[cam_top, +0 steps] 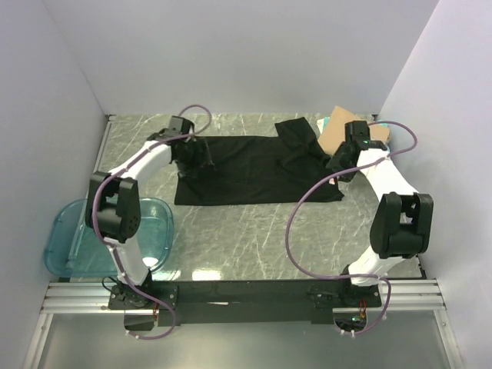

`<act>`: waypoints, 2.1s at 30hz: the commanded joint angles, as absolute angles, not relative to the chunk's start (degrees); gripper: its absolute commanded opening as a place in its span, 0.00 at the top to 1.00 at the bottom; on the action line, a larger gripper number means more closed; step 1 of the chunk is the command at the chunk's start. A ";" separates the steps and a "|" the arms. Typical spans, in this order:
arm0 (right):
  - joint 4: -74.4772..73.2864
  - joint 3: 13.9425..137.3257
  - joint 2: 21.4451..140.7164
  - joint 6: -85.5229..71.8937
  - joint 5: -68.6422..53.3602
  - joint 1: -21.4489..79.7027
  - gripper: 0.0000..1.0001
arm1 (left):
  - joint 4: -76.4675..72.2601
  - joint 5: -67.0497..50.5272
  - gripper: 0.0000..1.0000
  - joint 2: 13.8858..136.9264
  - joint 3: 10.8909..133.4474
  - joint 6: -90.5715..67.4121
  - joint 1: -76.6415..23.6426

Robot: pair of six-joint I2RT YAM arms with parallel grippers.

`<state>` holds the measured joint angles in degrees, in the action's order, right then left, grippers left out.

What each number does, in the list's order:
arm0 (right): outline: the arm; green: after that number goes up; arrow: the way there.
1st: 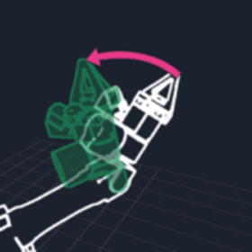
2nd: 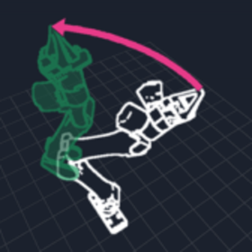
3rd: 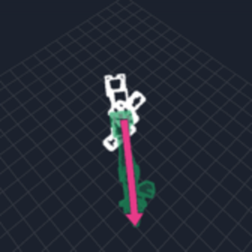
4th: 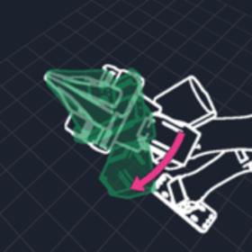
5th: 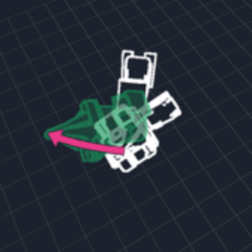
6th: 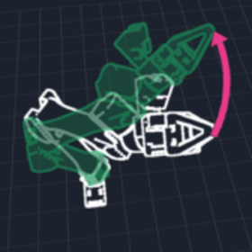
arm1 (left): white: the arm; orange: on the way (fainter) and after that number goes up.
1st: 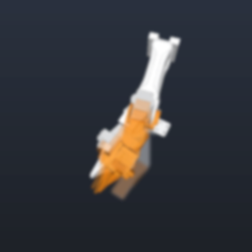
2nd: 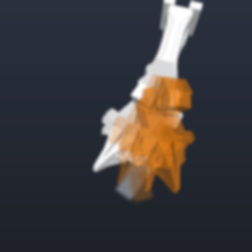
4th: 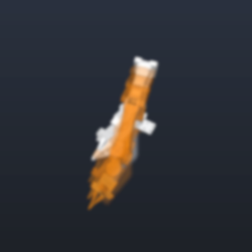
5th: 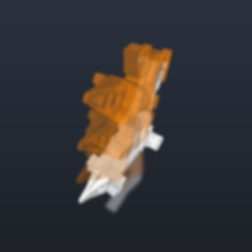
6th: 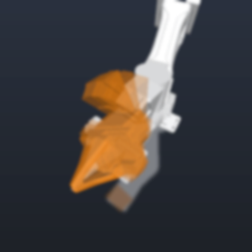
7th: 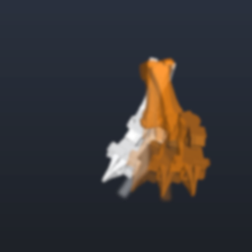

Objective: Fold and stack the t-shirts
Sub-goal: Fold the tshirt

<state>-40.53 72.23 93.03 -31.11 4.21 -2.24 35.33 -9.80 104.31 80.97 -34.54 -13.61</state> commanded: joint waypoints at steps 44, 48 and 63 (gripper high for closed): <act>-38.67 48.79 90.18 -35.59 -8.18 4.04 0.53 | 25.22 -11.69 0.22 94.31 51.95 -38.49 -19.95; -40.07 45.71 86.23 -36.65 -6.51 4.04 0.53 | 25.93 -11.08 0.22 90.10 48.96 -39.55 -21.00; -45.26 40.87 73.49 -39.99 -2.11 4.04 0.52 | 28.48 -13.62 0.21 76.12 41.75 -42.28 -24.17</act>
